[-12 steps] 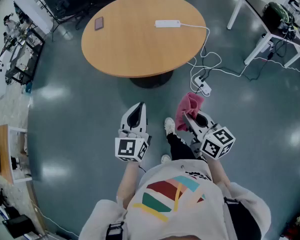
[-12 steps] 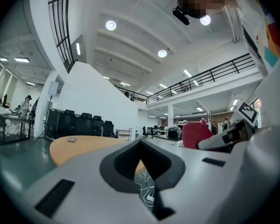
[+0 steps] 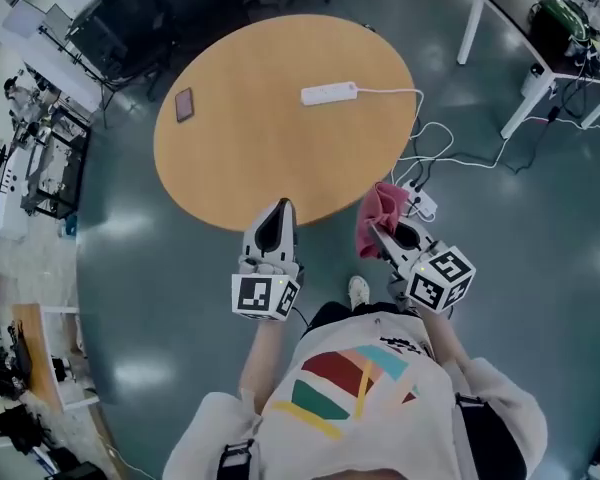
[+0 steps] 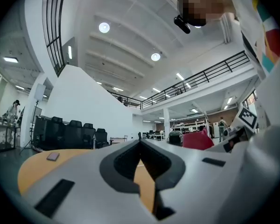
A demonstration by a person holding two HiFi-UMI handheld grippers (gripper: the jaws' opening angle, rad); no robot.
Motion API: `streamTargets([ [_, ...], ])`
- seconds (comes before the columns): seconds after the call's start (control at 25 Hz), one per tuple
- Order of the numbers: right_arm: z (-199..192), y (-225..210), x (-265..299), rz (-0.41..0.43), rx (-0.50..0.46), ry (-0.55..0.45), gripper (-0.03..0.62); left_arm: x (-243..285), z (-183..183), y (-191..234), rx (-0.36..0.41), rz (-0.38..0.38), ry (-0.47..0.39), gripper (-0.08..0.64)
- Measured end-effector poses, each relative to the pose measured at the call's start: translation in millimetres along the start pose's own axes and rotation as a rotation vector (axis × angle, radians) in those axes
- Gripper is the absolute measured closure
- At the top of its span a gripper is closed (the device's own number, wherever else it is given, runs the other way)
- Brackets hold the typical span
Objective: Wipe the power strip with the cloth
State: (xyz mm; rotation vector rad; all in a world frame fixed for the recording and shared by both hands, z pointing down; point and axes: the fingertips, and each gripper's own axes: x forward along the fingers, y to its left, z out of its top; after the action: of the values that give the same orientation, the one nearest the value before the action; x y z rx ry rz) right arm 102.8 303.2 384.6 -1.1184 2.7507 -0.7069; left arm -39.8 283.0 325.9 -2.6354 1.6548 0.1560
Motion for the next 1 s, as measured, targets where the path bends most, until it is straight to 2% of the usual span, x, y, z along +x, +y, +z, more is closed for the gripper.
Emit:
streamTargets([
  [0.16, 5, -40, 17, -0.066, 0.056, 0.012, 0.552, 44, -10, 13, 0.027, -0.03, 0.011, 0.515],
  [0.28, -1, -62, 23, -0.112, 0.094, 0.036, 0.552, 69, -23, 25, 0.005, -0.053, 0.035, 0.515],
  [0.48, 4, -90, 48, -0.149, 0.115, 0.069, 0.552, 118, -43, 47, -0.011, -0.148, 0.079, 0.514],
  [0.68, 47, -115, 62, -0.181, 0.072, 0.089, 0.552, 162, -28, 56, -0.02, -0.15, 0.059, 0.514],
  [0.8, 80, -125, 99, -0.174, 0.05, 0.104, 0.552, 192, -14, 75, -0.038, -0.158, 0.056, 0.511],
  [0.92, 98, -124, 143, -0.153, 0.056, 0.101, 0.552, 212, -12, 104, -0.083, -0.173, 0.074, 0.414],
  [1.0, 102, -124, 166, -0.129, 0.064, 0.1, 0.552, 223, -18, 119, -0.106, -0.174, 0.085, 0.382],
])
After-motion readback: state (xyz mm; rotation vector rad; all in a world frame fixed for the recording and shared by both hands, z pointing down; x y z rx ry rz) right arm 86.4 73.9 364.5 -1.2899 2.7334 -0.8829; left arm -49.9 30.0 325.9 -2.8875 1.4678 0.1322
